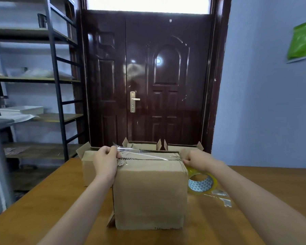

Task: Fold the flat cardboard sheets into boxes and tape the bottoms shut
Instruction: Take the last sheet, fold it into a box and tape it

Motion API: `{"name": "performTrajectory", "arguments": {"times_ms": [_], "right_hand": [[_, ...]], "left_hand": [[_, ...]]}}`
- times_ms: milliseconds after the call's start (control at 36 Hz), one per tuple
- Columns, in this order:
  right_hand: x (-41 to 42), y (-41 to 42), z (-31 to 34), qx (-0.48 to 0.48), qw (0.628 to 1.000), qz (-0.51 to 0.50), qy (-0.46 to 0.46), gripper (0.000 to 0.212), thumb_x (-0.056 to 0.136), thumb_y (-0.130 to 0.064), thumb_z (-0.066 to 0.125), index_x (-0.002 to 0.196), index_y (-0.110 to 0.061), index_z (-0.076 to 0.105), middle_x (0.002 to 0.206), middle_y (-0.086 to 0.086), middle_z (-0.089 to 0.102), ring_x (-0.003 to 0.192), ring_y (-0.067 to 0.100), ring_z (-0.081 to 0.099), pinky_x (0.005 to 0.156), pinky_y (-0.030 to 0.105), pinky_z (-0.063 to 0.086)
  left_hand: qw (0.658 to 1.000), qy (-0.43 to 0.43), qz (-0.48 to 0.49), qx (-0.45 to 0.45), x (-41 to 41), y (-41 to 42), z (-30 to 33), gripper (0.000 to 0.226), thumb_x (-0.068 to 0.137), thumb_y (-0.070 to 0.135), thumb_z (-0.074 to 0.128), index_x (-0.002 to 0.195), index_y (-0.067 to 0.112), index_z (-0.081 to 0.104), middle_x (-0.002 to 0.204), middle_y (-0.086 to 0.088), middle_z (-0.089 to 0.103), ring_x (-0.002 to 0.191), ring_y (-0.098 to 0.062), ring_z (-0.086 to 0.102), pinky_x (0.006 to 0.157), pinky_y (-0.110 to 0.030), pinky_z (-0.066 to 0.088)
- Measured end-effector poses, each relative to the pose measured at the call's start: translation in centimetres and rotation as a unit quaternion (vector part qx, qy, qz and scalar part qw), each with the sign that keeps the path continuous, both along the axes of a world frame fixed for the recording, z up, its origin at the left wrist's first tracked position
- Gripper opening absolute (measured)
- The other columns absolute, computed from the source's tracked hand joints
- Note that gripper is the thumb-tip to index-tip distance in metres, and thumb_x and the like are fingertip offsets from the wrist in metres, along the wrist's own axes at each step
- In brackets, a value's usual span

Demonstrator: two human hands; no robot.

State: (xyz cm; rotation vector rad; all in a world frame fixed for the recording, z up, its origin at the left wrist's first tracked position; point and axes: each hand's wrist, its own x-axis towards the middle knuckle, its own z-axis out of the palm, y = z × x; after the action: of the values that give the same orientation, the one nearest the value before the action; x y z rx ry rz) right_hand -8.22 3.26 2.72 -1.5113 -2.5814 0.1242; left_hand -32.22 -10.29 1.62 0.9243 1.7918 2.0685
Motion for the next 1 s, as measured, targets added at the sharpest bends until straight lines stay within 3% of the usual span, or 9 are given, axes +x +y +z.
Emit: {"name": "performTrajectory", "arguments": {"times_ms": [167, 306, 583, 694, 889, 1000], "right_hand": [[0.0, -0.2, 0.0, -0.007, 1.000, 0.001, 0.007, 0.046, 0.099, -0.035, 0.044, 0.055, -0.026, 0.038, 0.056, -0.006, 0.041, 0.051, 0.010, 0.035, 0.052, 0.026, 0.031], [0.2, -0.2, 0.1, -0.009, 1.000, 0.001, 0.012, 0.044, 0.099, -0.035, 0.044, 0.056, -0.027, 0.039, 0.057, -0.007, 0.041, 0.052, 0.008, 0.035, 0.053, 0.025, 0.031], [0.5, 0.4, 0.0, -0.014, 1.000, -0.023, 0.002, 0.044, 0.098, -0.040, 0.044, 0.057, -0.023, 0.041, 0.058, -0.004, 0.044, 0.052, 0.011, 0.039, 0.054, 0.027, 0.034], [0.6, 0.4, -0.2, -0.014, 1.000, -0.027, 0.006, 0.044, 0.098, -0.040, 0.044, 0.057, -0.022, 0.042, 0.057, -0.004, 0.045, 0.052, 0.012, 0.039, 0.053, 0.027, 0.034], [0.3, 0.6, -0.6, -0.028, 0.999, -0.033, 0.022, 0.046, 0.098, -0.040, 0.044, 0.058, -0.019, 0.044, 0.056, -0.002, 0.043, 0.051, 0.013, 0.038, 0.055, 0.029, 0.036], [0.3, 0.5, -0.7, -0.029, 0.999, -0.030, 0.028, 0.046, 0.099, -0.039, 0.044, 0.057, -0.020, 0.042, 0.055, -0.003, 0.042, 0.050, 0.012, 0.038, 0.054, 0.027, 0.034]], "left_hand": [[1.000, -0.001, 0.017, -0.011, 0.0, -0.2, 0.1, 0.022, 0.089, 0.012, 0.051, 0.072, 0.001, 0.059, 0.068, -0.008, 0.059, 0.067, -0.018, 0.052, 0.065, -0.031, 0.043], [0.999, 0.026, 0.013, -0.037, -0.7, -0.3, 0.0, 0.031, 0.089, 0.012, 0.055, 0.060, 0.002, 0.059, 0.064, -0.007, 0.063, 0.070, -0.019, 0.058, 0.075, -0.035, 0.046], [0.997, 0.041, 0.009, -0.068, -1.3, -0.1, -0.4, 0.024, 0.084, 0.007, 0.056, 0.062, -0.002, 0.062, 0.057, -0.008, 0.053, 0.056, -0.017, 0.045, 0.057, -0.030, 0.037], [0.997, 0.041, 0.005, -0.068, -1.6, -0.1, -1.0, 0.030, 0.081, 0.005, 0.055, 0.051, 0.007, 0.050, 0.049, -0.004, 0.042, 0.051, -0.015, 0.037, 0.054, -0.028, 0.030], [0.997, 0.021, 0.000, -0.079, -2.2, 0.0, -1.5, 0.029, 0.081, 0.008, 0.059, 0.054, 0.009, 0.048, 0.057, -0.008, 0.043, 0.059, -0.019, 0.038, 0.057, -0.033, 0.030], [0.993, 0.013, -0.011, -0.114, -2.8, 0.2, -2.2, 0.024, 0.083, 0.014, 0.060, 0.062, 0.002, 0.060, 0.065, -0.013, 0.051, 0.065, -0.022, 0.043, 0.061, -0.034, 0.034]]}}
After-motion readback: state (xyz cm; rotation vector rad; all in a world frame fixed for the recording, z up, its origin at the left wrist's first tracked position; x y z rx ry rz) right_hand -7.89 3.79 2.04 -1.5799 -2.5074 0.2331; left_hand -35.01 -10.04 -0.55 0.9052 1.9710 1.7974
